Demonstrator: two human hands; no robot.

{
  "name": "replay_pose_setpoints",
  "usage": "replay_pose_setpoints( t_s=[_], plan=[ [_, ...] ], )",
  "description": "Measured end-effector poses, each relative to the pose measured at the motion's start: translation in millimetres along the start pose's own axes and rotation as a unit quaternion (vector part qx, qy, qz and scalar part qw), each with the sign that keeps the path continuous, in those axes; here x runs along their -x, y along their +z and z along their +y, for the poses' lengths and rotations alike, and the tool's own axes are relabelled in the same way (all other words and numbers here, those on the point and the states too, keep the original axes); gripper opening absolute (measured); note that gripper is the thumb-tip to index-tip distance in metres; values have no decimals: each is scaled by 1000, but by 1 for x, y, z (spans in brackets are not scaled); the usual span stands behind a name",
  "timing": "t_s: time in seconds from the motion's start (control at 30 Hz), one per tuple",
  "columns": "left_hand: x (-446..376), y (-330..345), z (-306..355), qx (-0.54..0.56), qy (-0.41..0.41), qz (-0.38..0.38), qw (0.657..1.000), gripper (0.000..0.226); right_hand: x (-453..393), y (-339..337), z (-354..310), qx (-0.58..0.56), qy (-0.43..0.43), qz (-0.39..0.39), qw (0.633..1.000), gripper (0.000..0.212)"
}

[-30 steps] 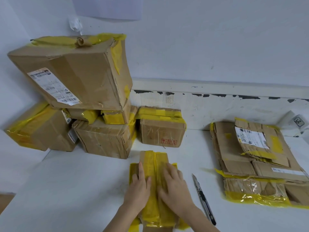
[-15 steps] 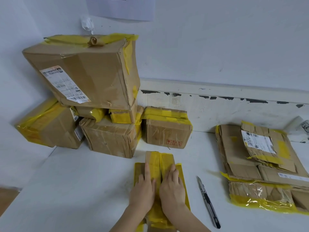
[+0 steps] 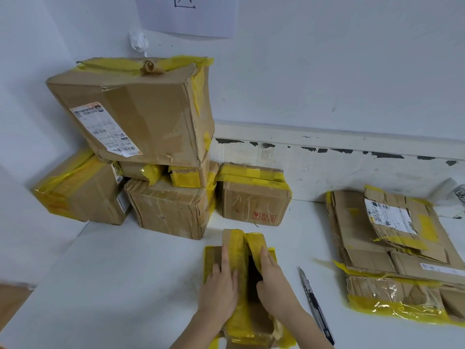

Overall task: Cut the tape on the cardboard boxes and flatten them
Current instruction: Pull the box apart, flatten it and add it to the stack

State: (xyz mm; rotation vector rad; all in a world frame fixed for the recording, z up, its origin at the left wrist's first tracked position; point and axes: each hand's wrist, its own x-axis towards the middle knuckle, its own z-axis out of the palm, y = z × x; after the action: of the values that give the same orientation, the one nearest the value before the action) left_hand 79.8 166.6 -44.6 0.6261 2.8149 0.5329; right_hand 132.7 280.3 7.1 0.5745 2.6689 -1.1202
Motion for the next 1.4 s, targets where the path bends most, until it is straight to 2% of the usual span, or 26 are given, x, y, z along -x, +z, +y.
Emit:
replay_pose_setpoints(
  t_s=[0.1,0.17,0.23,0.33,0.43,0.5,0.57,0.67,0.73,0.8,0.93,0.97,1.03,1.1,1.13,1.17,1.2,1.23,1.27,1.3,1.33,1.4],
  plan=[
    [-2,-1,-4,3,0,0,1000,64,4,-12,11,-75,-2,6,997,71],
    [-4,-2,-9,8,-16,-12,1000,66,8,-19,21,-151,2,39,988,60],
    [-7,-7,-9,-9,-33,-34,999,80,9,-22,30,-169,17,56,984,59],
    [-5,-13,1,-69,-65,-53,994,113,5,-15,38,-126,38,62,989,61],
    [-10,-14,15,-107,-98,-71,987,115,3,-9,39,-55,47,71,995,63],
    [-13,-17,23,-90,-116,-91,985,112,1,-6,42,2,80,75,994,78],
    [-15,-22,25,-42,-109,-99,988,106,-2,-3,46,24,104,90,990,86],
    [-10,-37,12,63,-82,-133,986,82,-9,2,47,4,103,104,989,82],
    [-5,-46,-1,152,-71,-174,970,45,-13,5,47,-51,110,105,987,79],
    [-1,-50,-15,253,-98,-187,944,7,-13,7,49,-78,113,112,984,77],
    [6,-50,-38,455,-252,-143,842,9,-13,5,54,-53,108,126,985,75],
    [10,-49,-42,472,-265,-147,828,13,-13,6,53,-45,107,120,986,76],
    [18,-40,-48,479,-250,-146,829,36,-14,8,54,-30,113,113,987,82],
    [24,-29,-52,454,-207,-120,859,70,-14,12,56,-22,122,116,985,87],
    [26,-26,-53,410,-182,-96,889,79,-13,14,57,-13,124,116,985,88],
    [27,-25,-53,318,-142,-57,936,79,-13,14,58,6,123,113,986,88],
    [27,-29,-52,184,-64,3,981,72,-13,15,59,37,115,115,986,88],
    [27,-31,-51,58,45,74,995,61,-12,13,58,83,99,124,984,88],
    [26,-34,-48,-23,138,109,984,48,-11,9,56,142,74,141,977,87],
    [28,-37,-42,-67,188,59,978,36,-10,5,51,206,42,161,964,87],
    [29,-38,-35,-83,200,-2,976,34,-10,0,46,263,5,179,948,87],
    [31,-30,-28,-112,146,-143,973,61,-15,-6,40,332,-59,197,921,87]
  ],
)
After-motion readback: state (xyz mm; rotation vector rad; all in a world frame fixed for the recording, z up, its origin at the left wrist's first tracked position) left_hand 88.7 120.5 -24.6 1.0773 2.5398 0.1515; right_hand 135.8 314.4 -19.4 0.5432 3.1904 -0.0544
